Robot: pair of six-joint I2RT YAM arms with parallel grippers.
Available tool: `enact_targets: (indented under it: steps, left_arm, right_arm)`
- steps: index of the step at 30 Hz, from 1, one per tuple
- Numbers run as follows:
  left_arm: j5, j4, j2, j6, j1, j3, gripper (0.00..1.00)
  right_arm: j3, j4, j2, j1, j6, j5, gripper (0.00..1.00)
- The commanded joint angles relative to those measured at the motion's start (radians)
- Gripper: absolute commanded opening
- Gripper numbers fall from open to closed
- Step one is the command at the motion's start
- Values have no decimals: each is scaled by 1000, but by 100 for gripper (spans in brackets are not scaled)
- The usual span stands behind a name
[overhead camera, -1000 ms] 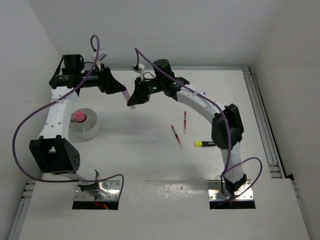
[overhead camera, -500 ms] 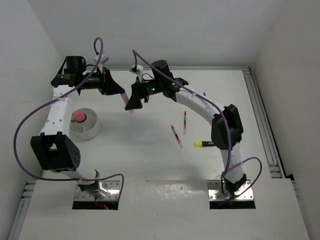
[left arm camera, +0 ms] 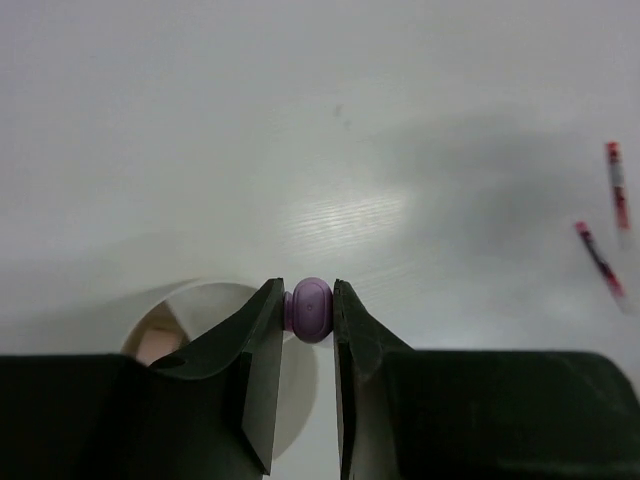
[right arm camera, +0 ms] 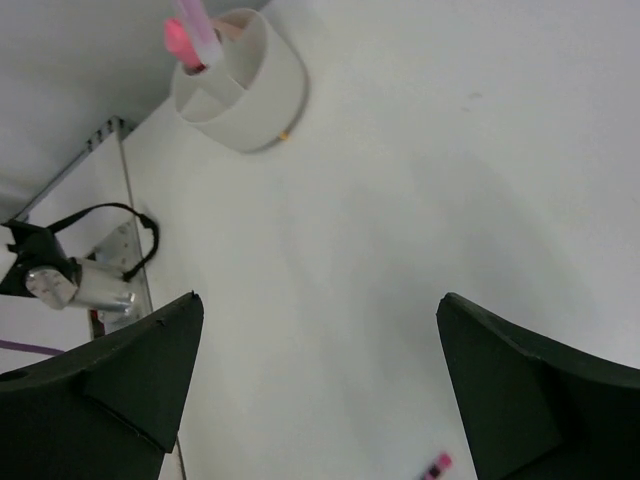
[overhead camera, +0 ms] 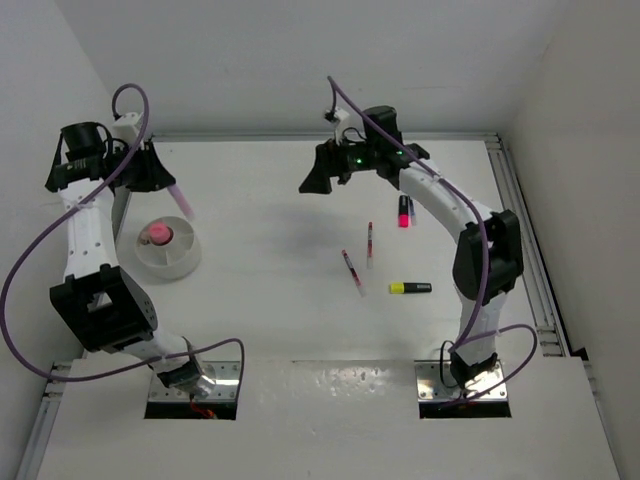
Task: Sort the stationery into containers
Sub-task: Place the stationery in the storage box.
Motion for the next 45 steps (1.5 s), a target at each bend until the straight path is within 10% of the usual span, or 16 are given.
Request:
enact_targets:
  steps: [1, 26, 37, 45]
  left_arm:
    - [-179, 72, -72, 9, 15, -40, 0]
    - [-323, 290, 44, -132, 47, -190, 1]
    - [-273, 334, -11, -200, 54, -270, 47]
    - [-316, 382, -28, -223, 64, -137, 57]
  right_arm:
    - [-61, -27, -88, -22, -54, 14, 97]
    - [-227, -76, -178, -140, -86, 26, 97]
    - [-252, -184, -154, -185, -154, 98, 91]
    - [-282, -178, -177, -258, -66, 207, 77]
